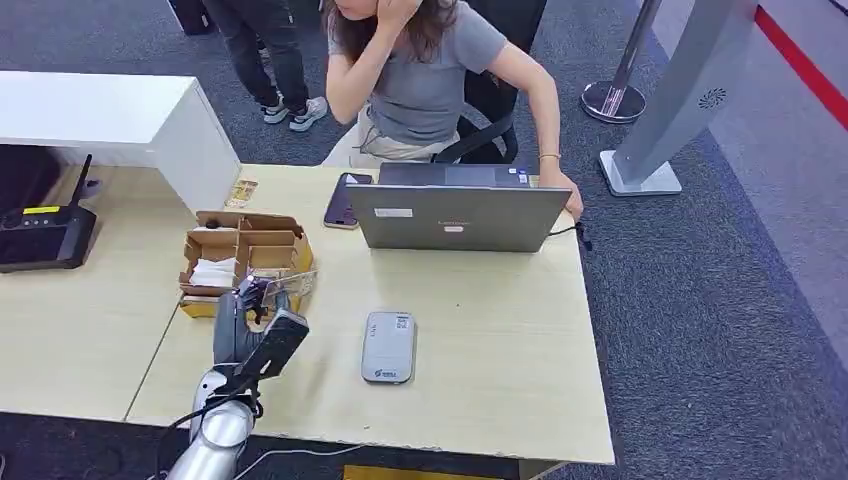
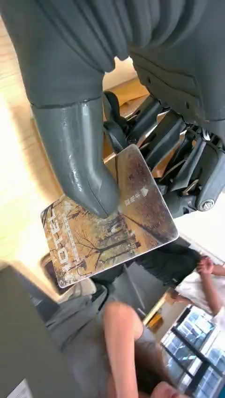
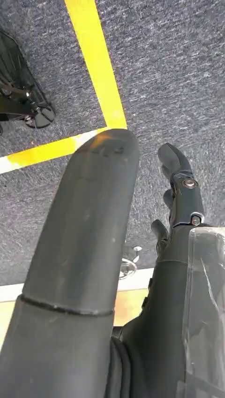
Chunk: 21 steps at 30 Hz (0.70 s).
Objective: Pass the card to the sensor for recognition and then transmit it.
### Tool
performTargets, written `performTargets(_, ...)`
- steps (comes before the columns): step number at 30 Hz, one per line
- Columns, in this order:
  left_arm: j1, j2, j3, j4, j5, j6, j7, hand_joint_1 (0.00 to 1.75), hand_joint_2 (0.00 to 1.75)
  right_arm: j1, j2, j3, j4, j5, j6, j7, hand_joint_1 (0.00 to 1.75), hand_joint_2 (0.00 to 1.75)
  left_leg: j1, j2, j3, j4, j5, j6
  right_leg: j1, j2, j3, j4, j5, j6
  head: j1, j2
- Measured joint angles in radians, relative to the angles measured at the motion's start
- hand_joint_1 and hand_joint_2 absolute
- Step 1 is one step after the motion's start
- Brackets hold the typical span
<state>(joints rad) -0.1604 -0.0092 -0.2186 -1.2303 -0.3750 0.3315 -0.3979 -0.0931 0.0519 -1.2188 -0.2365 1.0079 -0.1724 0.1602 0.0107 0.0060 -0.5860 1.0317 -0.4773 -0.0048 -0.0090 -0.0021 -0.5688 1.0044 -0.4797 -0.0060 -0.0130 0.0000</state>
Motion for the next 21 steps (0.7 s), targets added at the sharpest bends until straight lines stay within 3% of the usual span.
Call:
performTargets(17, 0.000, -0.019, -0.053, 0.001, 0.012, -0.008, 0.006, 1.75, 1.75, 0.000, 0.000, 0.001, 0.002, 0.003, 0.002, 0.001, 0.00, 0.00, 0.000, 0.000, 0.000, 0.000, 0.000, 0.000, 0.000, 0.000, 0.000, 0.000, 0.000, 0.000, 0.000, 0.000)
performTargets(21, 0.000, -0.024, -0.058, 0.010, 0.065, -0.048, 0.009, 1.75, 1.75, 0.000, 0.000, 0.002, 0.002, 0.003, 0.002, 0.002, 0.00, 0.00, 0.000, 0.000, 0.000, 0.000, 0.000, 0.000, 0.000, 0.000, 0.000, 0.000, 0.000, 0.000, 0.000, 0.000)
